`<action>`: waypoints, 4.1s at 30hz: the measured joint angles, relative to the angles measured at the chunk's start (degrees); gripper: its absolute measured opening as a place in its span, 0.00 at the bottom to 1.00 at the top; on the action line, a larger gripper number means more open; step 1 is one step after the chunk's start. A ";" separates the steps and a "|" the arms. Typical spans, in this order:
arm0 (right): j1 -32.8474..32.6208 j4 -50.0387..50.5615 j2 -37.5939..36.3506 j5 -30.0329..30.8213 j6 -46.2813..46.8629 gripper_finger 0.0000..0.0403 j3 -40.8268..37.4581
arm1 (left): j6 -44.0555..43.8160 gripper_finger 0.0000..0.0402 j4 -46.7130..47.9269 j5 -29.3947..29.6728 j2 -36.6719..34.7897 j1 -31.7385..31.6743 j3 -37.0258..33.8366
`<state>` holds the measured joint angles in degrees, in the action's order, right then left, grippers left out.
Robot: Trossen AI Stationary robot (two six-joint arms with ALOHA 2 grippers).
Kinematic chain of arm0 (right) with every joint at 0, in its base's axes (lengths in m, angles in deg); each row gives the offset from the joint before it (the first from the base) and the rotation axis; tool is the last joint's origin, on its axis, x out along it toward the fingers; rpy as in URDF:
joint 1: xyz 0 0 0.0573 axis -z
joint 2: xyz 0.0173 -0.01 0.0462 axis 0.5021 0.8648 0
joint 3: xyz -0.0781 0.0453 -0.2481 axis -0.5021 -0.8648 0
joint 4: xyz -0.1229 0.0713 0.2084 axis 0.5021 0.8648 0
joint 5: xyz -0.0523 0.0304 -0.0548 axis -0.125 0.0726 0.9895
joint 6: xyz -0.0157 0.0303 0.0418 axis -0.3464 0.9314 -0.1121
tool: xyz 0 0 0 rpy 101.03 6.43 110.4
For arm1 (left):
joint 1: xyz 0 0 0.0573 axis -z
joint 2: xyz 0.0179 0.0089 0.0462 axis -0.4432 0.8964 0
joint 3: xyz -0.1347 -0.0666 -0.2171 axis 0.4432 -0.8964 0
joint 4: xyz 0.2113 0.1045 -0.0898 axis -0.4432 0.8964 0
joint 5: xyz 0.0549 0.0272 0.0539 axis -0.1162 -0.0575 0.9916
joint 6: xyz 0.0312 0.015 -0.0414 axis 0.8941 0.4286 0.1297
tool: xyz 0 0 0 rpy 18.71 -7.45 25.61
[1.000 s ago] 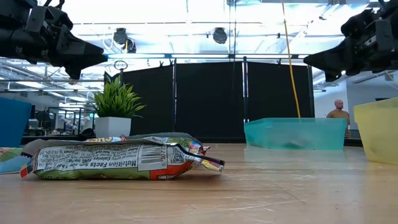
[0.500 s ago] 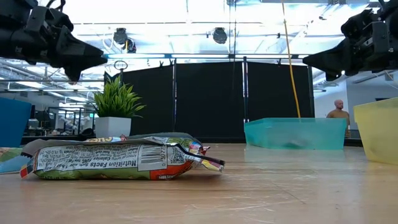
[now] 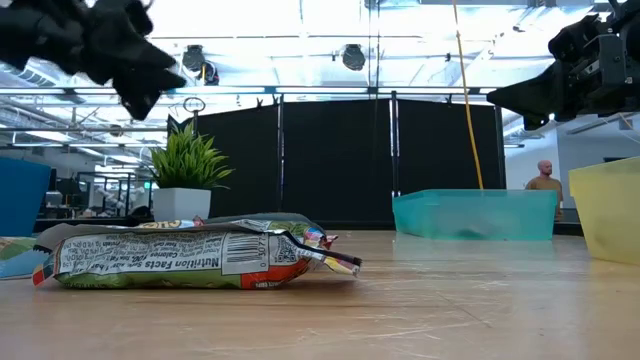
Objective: Pick and place Granola Bars by type
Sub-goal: Put the red granola bar into the blue bin
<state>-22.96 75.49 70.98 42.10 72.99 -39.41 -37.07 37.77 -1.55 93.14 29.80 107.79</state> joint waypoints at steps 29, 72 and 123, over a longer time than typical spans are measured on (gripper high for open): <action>0.00 0.00 0.07 0.00 0.00 0.01 0.00 | 8.04 0.65 40.60 4.94 69.16 15.68 51.07; 0.01 0.00 0.06 -0.02 0.01 0.01 0.00 | -6.80 0.01 46.21 46.35 50.47 38.56 48.88; 0.00 0.00 0.05 -0.02 0.01 0.01 0.00 | -99.13 0.02 70.01 2.23 33.94 53.05 25.79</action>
<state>-22.96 75.49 71.03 42.08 73.00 -39.41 -136.19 107.78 0.68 127.08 82.84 133.58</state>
